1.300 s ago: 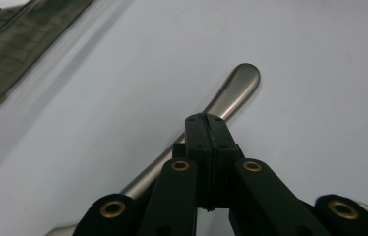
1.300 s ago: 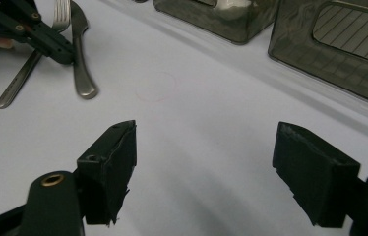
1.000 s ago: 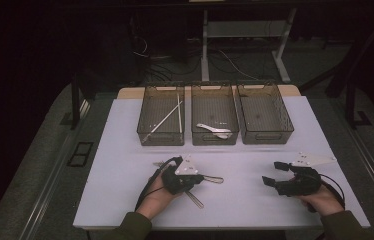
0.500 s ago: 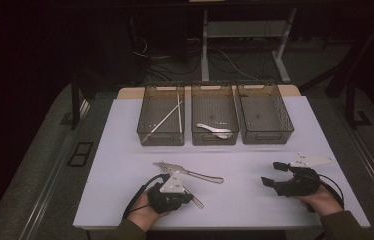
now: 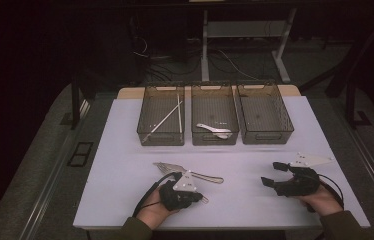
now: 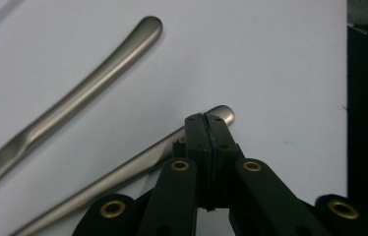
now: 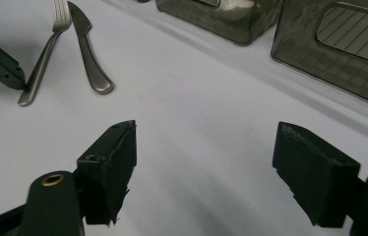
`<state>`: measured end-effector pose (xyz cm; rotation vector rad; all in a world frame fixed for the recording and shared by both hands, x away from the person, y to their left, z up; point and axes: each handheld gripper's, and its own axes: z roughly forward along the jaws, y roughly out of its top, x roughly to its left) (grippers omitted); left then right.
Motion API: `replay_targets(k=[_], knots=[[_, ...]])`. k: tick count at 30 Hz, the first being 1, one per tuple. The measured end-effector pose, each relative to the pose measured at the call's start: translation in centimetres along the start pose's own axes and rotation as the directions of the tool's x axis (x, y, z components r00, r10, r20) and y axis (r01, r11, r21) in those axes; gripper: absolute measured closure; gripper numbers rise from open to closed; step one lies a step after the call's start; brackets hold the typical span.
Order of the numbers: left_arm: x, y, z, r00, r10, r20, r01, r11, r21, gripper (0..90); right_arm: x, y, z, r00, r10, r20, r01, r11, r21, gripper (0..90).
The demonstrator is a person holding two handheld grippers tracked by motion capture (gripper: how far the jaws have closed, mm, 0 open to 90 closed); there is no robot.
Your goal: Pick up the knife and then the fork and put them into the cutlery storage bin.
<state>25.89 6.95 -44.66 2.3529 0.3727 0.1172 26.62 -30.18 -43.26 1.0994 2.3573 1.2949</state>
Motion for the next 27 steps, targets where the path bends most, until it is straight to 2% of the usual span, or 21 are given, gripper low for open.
replay_targets(k=[11,12,14,17,20,21,23,27], knots=[[1.4,1.6,1.6,0.9993,0.001,-0.037,-0.001,0.9999,-0.012,89.3,0.0,0.0,0.0,1.0,0.001,-0.001,-0.001,1.0,0.0,24.8],[1.4,1.7,1.8,0.9991,-0.01,-0.042,0.009,0.9997,-0.024,89.3,-0.1,0.0,0.0,1.0,0.0,-0.001,0.0,1.0,-0.001,24.8],[1.7,1.9,2.0,0.9991,0.001,-0.042,-0.001,0.9999,-0.013,89.3,-0.1,0.0,0.0,1.0,-0.001,-0.001,0.001,1.0,0.002,24.8],[1.8,2.0,2.1,0.9994,-0.005,-0.036,0.004,0.9998,-0.02,89.3,-0.1,0.0,0.0,1.0,-0.002,-0.003,0.002,1.0,-0.001,24.8],[2.0,2.1,1.5,0.9998,-0.019,0.0,0.019,0.9987,-0.047,89.1,-0.1,0.0,0.0,1.0,0.001,-0.004,-0.001,1.0,-0.001,24.8],[2.1,2.3,1.0,1.0,-0.005,0.001,0.005,0.9988,-0.05,89.0,-0.1,0.0,0.0,1.0,0.002,-0.003,-0.002,1.0,-0.001,24.8],[2.6,2.6,-0.1,0.9996,-0.005,0.028,0.007,0.9978,-0.065,83.5,-0.1,0.0,0.0,1.0,0.003,-0.003,-0.003,1.0,-0.002,24.8],[3.9,2.5,-2.0,0.9999,0.012,0.005,-0.011,0.9976,-0.068,76.5,-0.2,0.0,0.0,1.0,0.006,-0.002,-0.006,1.0,-0.001,24.8]])
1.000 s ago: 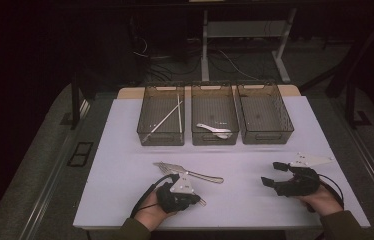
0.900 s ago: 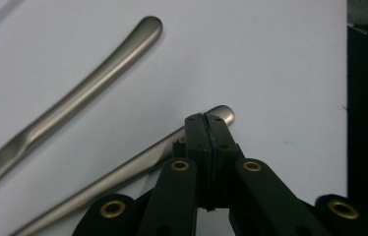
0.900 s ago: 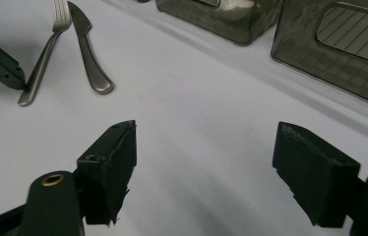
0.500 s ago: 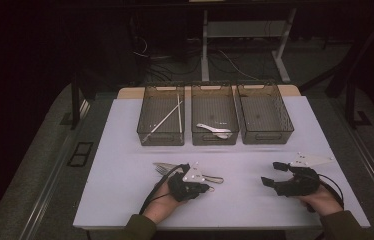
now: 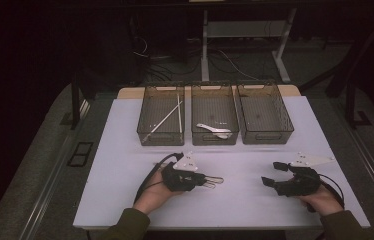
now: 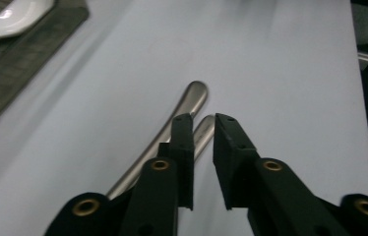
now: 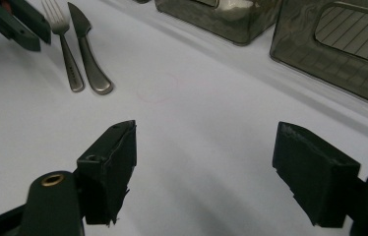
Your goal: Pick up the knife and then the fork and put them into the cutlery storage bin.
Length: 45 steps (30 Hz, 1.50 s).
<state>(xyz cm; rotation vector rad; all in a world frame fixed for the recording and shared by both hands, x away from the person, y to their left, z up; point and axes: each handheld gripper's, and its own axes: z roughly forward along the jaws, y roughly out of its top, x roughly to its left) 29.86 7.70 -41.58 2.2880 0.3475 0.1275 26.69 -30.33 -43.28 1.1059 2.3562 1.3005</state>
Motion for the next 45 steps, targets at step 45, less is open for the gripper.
replay_targets(k=[45], knots=[[2.3,-4.6,-1.1,0.9905,0.083,0.11,-0.095,0.9902,0.103,82.0,0.1,0.0,0.1,0.9999,-0.012,-0.007,0.012,1.0,0.006,24.8]])
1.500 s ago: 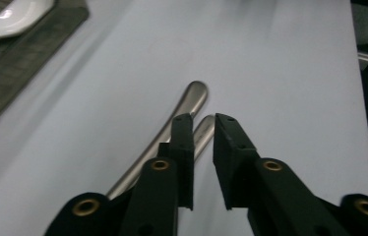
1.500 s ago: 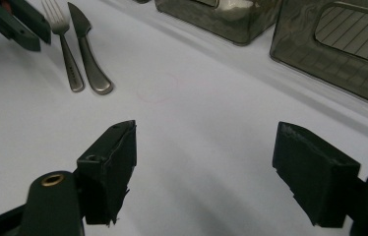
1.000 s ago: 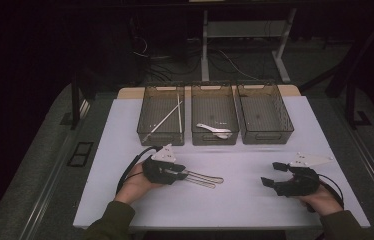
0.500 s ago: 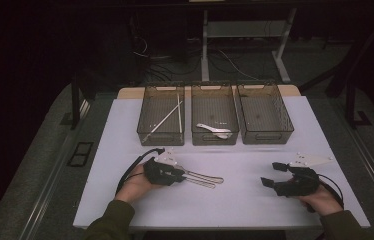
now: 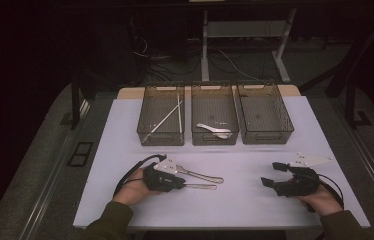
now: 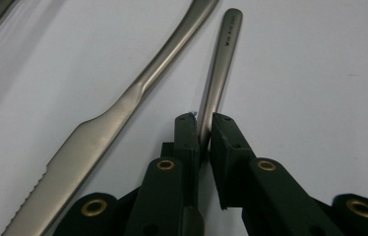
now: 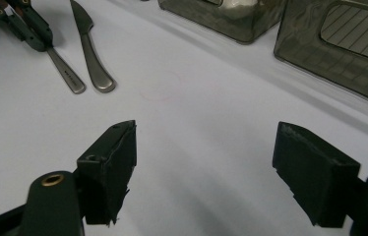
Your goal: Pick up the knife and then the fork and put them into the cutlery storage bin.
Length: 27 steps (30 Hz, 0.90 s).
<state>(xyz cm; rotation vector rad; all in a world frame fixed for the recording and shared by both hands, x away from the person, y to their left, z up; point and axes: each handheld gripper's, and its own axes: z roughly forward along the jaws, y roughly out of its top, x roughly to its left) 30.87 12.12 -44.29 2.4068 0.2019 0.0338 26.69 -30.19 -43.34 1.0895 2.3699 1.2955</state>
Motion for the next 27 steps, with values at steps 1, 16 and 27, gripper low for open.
replay_targets(k=[1,16,27], knots=[[-0.1,0.0,0.0,1.0,-0.001,0.006,0.001,1.0,0.002,82.7,0.0,0.0,0.0,1.0,0.0,0.0,0.0,1.0,0.0,24.8],[-1.4,1.1,-0.4,0.9992,-0.021,0.035,0.022,0.999,-0.04,84.8,0.2,0.3,-0.2,0.9995,-0.002,-0.03,0.002,1.0,-0.008,20.5],[-2.1,2.1,-1.6,0.9998,-0.006,0.02,0.008,0.9946,-0.104,84.8,1.6,2.0,-0.5,0.9849,-0.083,-0.152,0.088,0.996,0.03,18.6]])
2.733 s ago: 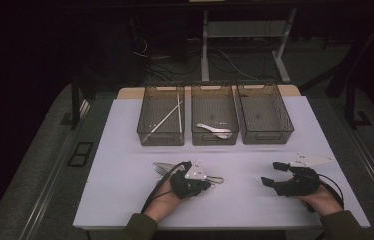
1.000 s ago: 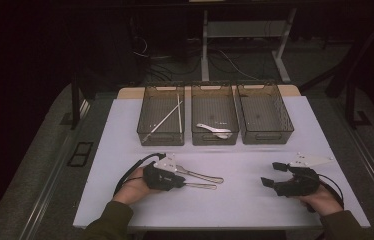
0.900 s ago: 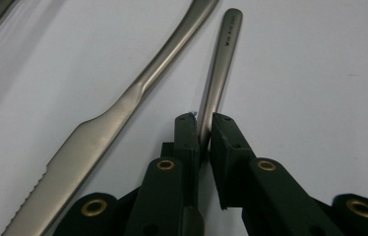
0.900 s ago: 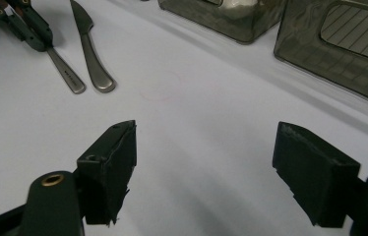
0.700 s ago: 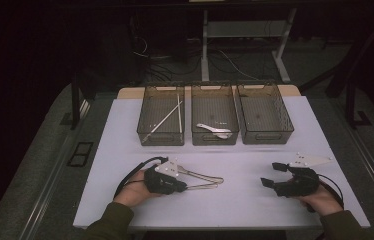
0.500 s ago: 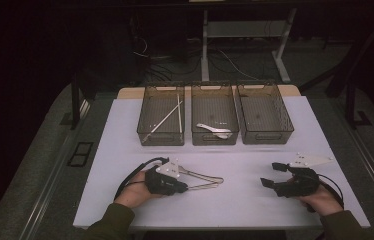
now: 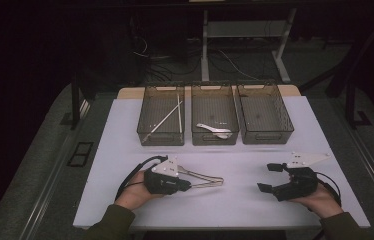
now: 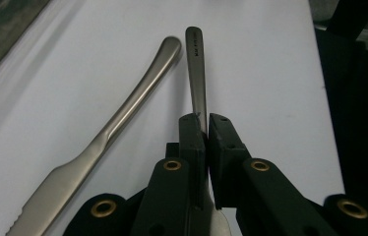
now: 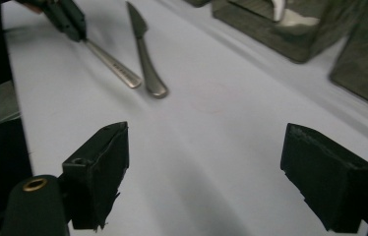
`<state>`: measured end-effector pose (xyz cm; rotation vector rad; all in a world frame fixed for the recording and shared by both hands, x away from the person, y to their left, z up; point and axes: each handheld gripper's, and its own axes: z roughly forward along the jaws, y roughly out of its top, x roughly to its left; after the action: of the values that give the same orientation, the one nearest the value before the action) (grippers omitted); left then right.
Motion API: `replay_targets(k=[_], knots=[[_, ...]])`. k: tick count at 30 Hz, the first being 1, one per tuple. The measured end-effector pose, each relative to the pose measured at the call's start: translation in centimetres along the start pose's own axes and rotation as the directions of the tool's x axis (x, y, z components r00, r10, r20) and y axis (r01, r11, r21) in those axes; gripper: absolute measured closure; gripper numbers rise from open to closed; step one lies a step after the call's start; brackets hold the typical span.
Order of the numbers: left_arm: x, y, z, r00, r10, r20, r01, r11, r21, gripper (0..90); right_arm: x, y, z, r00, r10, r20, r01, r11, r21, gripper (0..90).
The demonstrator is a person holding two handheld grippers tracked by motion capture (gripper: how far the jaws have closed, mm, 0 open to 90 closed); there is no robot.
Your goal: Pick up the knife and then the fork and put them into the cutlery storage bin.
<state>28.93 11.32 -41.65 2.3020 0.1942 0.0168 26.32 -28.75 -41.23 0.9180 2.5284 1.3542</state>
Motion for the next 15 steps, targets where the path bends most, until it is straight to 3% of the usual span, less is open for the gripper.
replay_targets(k=[9,12,15], knots=[[-0.8,1.2,-0.2,0.9999,0.016,0.004,-0.015,0.9994,-0.031,84.8,0.8,1.9,1.0,0.9957,-0.064,-0.068,0.066,0.997,0.03,18.8],[-1.1,1.6,0.0,0.9996,0.026,0.005,-0.026,0.9993,-0.027,84.8,1.2,2.7,1.6,0.9916,-0.085,-0.097,0.089,0.995,0.037,20.8],[-1.4,2.0,0.2,0.9991,0.041,0.009,-0.041,0.9987,-0.03,84.7,1.8,3.9,2.6,0.9823,-0.122,-0.142,0.13,0.99,0.049,23.1]])
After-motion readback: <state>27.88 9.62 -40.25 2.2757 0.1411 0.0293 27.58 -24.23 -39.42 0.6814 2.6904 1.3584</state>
